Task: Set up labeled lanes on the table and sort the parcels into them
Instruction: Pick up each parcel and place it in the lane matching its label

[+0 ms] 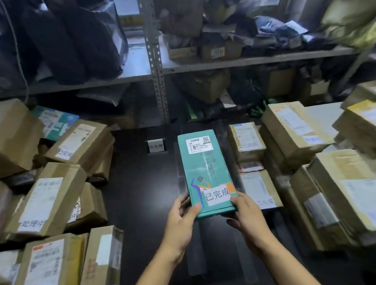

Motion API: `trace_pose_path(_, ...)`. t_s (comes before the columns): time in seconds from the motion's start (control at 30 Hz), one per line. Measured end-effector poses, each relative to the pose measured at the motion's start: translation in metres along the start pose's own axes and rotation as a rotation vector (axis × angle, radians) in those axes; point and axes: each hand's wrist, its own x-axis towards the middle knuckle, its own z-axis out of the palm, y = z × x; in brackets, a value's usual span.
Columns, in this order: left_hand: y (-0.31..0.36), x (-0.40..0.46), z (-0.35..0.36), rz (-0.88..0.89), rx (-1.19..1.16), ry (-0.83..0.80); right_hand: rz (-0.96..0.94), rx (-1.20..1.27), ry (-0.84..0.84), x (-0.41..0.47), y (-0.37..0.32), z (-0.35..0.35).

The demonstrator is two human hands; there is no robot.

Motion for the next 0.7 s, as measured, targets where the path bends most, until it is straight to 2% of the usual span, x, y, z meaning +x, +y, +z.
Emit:
trace_pose_path(0.27, -0.026, -0.017, 0.068, -0.005, 0.026, -0.101, 0.004, 0.034, 0.106, -0.005, 0.018, -0.075)
trace_pose_path(0.5, -0.053, -0.015, 0.12, -0.029, 0.214, -0.254, 0.02, 0.058, 0.249, 0.001, 0.044, -0.131)
trace_pose_path(0.7, -0.07, -0.003, 0.155, -0.065, 0.271, -0.228, 0.043, -0.048, 0.29, 0.02, 0.051, -0.157)
